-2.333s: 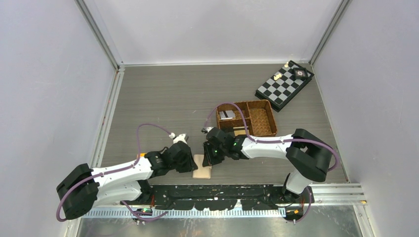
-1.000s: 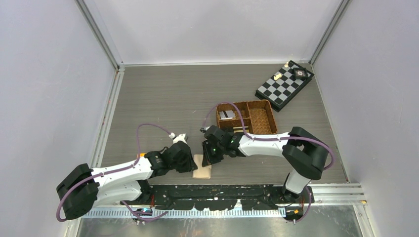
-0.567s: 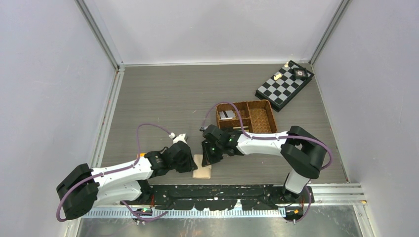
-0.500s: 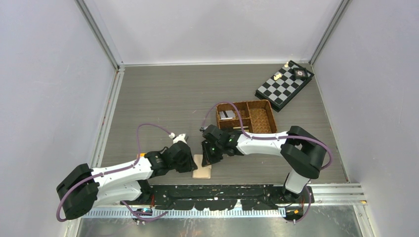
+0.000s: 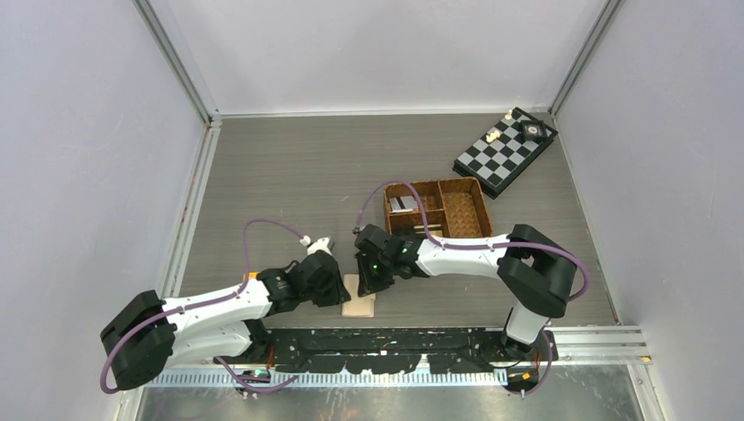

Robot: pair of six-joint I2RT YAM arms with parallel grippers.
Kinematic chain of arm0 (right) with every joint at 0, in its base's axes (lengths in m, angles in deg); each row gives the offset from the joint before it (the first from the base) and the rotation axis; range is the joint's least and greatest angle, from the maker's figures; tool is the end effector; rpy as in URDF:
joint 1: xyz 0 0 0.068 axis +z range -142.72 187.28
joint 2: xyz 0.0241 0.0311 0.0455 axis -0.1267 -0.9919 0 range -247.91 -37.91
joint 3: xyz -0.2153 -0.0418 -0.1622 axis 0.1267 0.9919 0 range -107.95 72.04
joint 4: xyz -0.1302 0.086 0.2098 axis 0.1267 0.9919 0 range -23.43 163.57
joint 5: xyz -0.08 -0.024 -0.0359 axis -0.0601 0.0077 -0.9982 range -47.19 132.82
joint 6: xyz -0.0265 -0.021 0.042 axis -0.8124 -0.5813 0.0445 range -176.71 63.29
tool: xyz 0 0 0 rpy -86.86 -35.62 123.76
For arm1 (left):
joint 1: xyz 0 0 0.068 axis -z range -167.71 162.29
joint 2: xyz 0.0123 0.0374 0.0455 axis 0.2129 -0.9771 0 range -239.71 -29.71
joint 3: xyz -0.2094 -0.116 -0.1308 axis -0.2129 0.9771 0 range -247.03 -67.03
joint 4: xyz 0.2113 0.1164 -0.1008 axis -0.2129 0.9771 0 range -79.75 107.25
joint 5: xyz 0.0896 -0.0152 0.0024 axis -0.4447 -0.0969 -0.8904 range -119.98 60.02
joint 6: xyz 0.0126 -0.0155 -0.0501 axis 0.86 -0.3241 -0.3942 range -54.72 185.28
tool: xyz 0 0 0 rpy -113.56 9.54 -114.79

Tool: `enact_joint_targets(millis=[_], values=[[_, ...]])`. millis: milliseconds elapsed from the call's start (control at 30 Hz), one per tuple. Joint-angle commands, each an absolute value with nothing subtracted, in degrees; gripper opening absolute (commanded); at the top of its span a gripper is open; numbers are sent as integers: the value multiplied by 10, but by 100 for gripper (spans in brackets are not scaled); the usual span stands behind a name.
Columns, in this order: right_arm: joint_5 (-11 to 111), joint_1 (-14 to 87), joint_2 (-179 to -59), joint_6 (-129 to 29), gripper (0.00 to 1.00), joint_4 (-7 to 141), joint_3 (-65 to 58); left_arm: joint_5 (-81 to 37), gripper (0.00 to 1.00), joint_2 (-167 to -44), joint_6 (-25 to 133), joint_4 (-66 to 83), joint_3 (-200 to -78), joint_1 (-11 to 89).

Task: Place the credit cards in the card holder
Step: Close the card holder at the center of the board.

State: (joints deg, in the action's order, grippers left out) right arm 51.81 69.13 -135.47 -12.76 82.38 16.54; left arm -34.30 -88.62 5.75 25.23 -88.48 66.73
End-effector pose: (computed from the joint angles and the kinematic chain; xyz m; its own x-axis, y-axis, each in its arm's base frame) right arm 0.1530 0.2979 0.1632 -0.9192 -0.2652 -0.2911 -0.3781 0.8009 0.4644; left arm 0.1077 -0.1461 0.1514 -0.9100 -0.2049 -0.3605 0.0005 0.8688 -0.4951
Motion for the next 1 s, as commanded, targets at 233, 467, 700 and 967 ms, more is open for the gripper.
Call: enact_joint_targets(millis=[233,467,700,967], values=[[406,725,-1427,-104,0,858,160,-373,0,-897,73,281,-889,670],[382,727,-1425,-85,1,867,166,-375,0,-893,74,284,-890,670],[436,727,-1376,-110,1,819,179,-382,1,-881,85,306,-901,670],[496,727,-1283,-127,21,756,198,-382,24,-868,104,338,-934,670]])
